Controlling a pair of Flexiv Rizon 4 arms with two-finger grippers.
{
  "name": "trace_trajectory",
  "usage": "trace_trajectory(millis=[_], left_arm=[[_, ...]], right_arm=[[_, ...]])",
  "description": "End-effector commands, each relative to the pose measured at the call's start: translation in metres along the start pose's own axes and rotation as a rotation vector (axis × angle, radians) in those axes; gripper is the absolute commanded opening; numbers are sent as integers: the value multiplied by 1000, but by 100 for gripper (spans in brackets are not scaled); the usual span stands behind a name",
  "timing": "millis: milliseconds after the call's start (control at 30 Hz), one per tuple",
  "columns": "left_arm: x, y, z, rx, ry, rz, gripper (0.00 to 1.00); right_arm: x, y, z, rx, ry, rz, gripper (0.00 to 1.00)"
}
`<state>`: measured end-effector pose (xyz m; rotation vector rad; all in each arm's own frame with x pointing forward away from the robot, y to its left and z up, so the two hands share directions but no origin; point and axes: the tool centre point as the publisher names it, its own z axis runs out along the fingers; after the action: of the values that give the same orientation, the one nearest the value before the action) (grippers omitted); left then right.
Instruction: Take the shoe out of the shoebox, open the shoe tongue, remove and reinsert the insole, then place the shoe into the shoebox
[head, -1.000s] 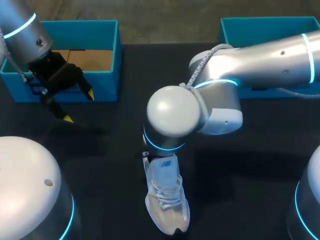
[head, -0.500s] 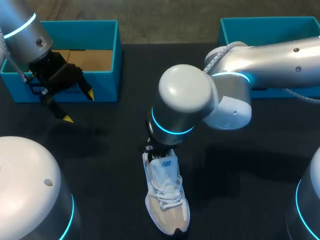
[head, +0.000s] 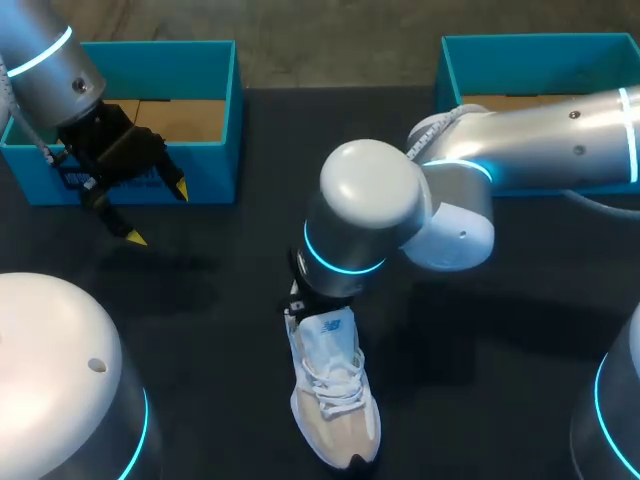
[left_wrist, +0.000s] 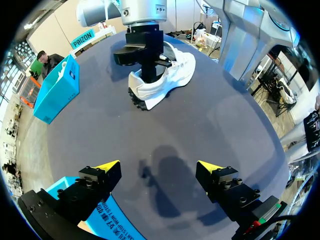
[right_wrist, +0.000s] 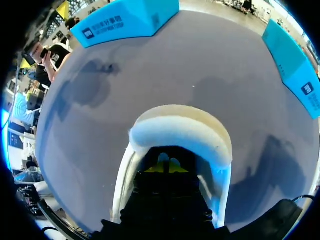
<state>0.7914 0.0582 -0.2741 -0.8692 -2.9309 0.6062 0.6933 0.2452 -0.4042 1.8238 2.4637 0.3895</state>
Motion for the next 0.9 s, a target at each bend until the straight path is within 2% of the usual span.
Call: trace_trajectory(millis=[33,267,367,567,900], left_arm=[[1,-1,0,-4,-1,0,100],[1,-1,0,-4,-1,0,100],[1,-1,0,-4,-1,0,100],[1,-1,0,-4,-1,0,100],[1,-1,0,-4,-1,0,100]], right_arm=[[2,-3,-1,-2,-36,11,0],[7,5,-28,-74,-68,-22,0],[10,12,-31,-94,-82,-44,0],[7,21,-16,-83,-88,-65,0],[3,10,4,-37,-86,-60,0]])
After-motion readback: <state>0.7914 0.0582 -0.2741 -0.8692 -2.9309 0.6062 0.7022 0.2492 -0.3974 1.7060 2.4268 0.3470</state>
